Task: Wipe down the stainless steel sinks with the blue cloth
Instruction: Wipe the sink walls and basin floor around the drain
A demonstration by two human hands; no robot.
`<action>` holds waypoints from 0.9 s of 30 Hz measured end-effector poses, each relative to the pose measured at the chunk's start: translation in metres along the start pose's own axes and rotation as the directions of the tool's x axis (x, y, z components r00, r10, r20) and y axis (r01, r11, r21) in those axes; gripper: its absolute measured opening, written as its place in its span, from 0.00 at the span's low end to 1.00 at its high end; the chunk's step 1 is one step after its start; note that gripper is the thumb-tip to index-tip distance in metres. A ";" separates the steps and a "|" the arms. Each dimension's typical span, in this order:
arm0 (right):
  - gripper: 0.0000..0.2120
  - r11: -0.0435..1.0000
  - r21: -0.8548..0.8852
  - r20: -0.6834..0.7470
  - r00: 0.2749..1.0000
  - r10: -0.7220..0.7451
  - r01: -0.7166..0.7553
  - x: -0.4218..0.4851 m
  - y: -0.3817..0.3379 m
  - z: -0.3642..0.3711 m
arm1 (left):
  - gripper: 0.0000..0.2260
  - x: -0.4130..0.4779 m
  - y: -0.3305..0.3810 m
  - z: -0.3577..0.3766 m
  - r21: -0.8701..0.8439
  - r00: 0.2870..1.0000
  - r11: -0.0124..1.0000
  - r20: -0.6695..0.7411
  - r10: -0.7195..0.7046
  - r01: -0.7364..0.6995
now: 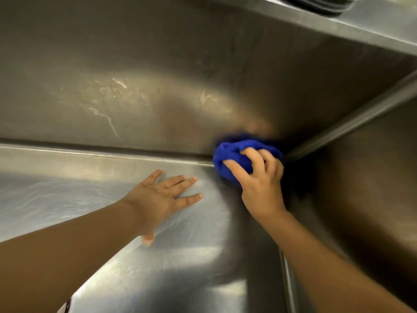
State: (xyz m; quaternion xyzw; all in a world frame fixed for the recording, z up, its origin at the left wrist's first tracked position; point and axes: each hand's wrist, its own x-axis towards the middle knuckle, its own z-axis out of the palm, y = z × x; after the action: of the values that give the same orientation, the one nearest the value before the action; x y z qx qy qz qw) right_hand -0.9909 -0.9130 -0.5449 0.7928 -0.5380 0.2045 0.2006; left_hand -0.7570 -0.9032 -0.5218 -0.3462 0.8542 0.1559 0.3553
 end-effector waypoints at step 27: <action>0.17 0.990 0.140 -0.442 0.895 0.058 0.004 0.109 -0.052 -0.085 | 0.57 -0.048 -0.053 0.044 0.003 0.964 0.965 -0.016 -0.264 0.264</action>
State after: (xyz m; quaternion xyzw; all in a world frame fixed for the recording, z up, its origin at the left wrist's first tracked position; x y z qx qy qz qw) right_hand -0.9146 -0.9332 -0.4205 0.7293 -0.4736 0.4194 0.2604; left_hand -0.6733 -0.8952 -0.5192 -0.4571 0.8037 0.1024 0.3670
